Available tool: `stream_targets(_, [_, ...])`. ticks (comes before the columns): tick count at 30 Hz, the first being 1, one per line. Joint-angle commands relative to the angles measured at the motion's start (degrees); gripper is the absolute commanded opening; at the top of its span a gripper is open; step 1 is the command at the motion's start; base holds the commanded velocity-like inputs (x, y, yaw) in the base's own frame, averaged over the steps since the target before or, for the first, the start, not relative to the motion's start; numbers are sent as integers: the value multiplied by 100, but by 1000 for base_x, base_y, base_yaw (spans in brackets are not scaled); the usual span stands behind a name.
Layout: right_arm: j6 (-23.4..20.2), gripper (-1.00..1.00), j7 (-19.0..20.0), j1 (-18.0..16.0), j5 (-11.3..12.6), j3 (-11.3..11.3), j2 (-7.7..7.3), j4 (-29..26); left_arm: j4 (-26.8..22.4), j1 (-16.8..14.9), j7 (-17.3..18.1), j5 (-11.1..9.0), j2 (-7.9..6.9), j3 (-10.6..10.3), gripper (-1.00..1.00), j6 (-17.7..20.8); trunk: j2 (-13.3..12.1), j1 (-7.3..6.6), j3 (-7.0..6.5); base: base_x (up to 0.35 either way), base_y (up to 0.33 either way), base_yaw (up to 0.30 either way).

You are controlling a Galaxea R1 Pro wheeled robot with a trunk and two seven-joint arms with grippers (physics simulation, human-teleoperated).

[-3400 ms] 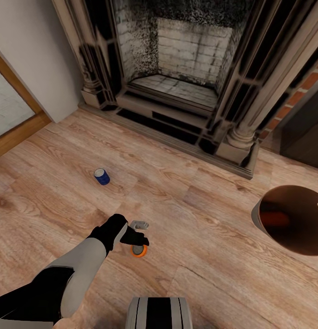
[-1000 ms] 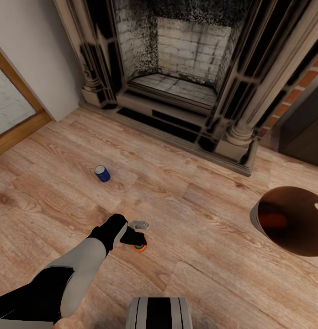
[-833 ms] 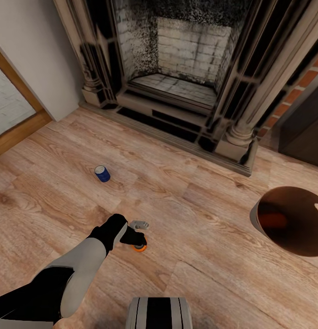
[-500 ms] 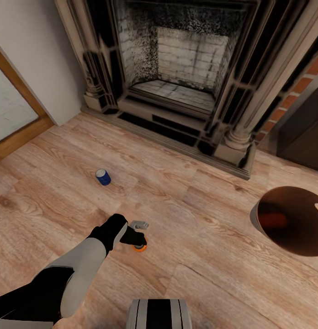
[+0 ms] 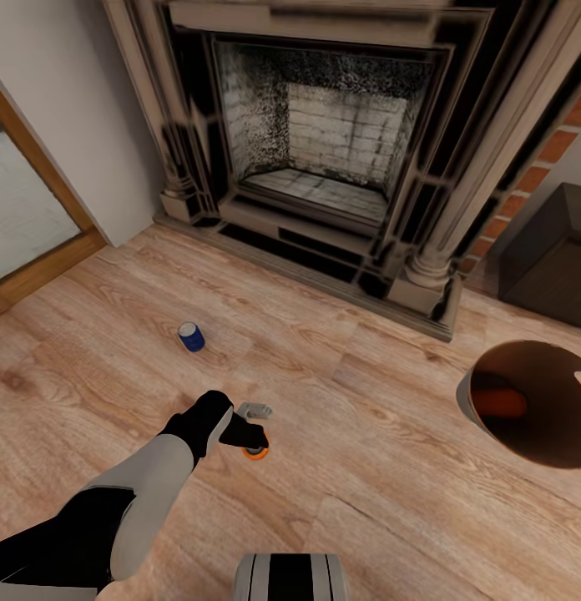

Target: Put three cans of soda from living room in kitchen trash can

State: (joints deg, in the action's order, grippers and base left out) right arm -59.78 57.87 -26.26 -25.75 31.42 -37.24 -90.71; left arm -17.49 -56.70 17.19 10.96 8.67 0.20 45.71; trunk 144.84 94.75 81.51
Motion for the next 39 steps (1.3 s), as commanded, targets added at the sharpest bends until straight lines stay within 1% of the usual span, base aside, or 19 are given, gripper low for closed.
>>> stream_targets(1, [-22, -100, 23, -2, 44, -5, 10, 0, -5, 1, 14, 3, -2, -1, -100, 1, -2, -2, -23, 0, 0, 0])
stream_targets(7, [-22, -100, 49, 15, 59, -15, 50, 0, -54, 1, 49, 1, -15, -3, -100, 44, -10, -18, -156, 0, 0, 0])
stream_targets(14, [-22, -100, 63, 38, 61, -97, 9, 0, -68, 1, 92, -5, -49, -3, -100, 68, -19, -36, -311, 0, 0, 0])
stream_targets(21, [-22, -100, 154, 41, 54, -128, 3, 0, -106, 1, 623, -6, -81, -24, -100, 122, -28, -54, -466, 0, 0, 0])
stream_targets(23, [-22, -100, 161, 42, 56, -144, 12, 0, -186, 1, 763, -6, -88, -33, -100, 163, -31, -59, -510, 0, 0, 0])
stream_targets(27, [-22, -100, 163, 42, 48, -304, 20, 0, -656, 1, 1188, -6, -99, -55, -100, 311, -36, -70, -599, 0, 0, 0])
stream_targets(28, [-22, -100, 163, 42, 46, -338, 21, 0, -889, 1, 1350, -6, -100, -75, -100, 398, -38, -72, -621, 0, 0, 0])
stream_targets(29, [-22, -100, 163, 42, 46, -352, 22, 2, -1022, 1, 1423, -6, -103, -85, -100, 439, -39, -75, -643, 0, 0, 0])
stream_targets(30, [-22, -100, 163, 42, 45, -373, 26, 5, -1300, 9, 1543, -4, -111, -103, -100, 524, -40, -77, -666, 0, 0, 0])
stream_targets(32, [-22, -100, 163, 42, 44, -386, 28, 6, -1552, 48, 1622, -2, -143, -117, -100, 611, -43, -82, -710, 0, 0, 0])
stream_targets(33, [-22, -100, 163, 42, 44, -394, 31, 7, -1775, 108, 1677, -3, -176, -130, -100, 687, -44, -85, -732, 0, 0, 0])
stream_targets(35, [-22, -100, 163, 42, 44, -399, 33, 8, -1995, 171, 1723, -4, -197, -138, -100, 757, -47, -90, -776, 0, 0, 0])
stream_targets(37, [-22, -100, 163, 42, 43, -405, 32, 9, -2330, 268, 1814, 0, -242, -146, -100, 899, -50, -95, -821, 0, 0, 0])
stream_targets(39, [-22, -100, 163, 42, 47, -412, 37, 9, -2500, 323, 1976, 1, -313, -152, -100, 1000, -52, -100, -865, 0, 0, 0])
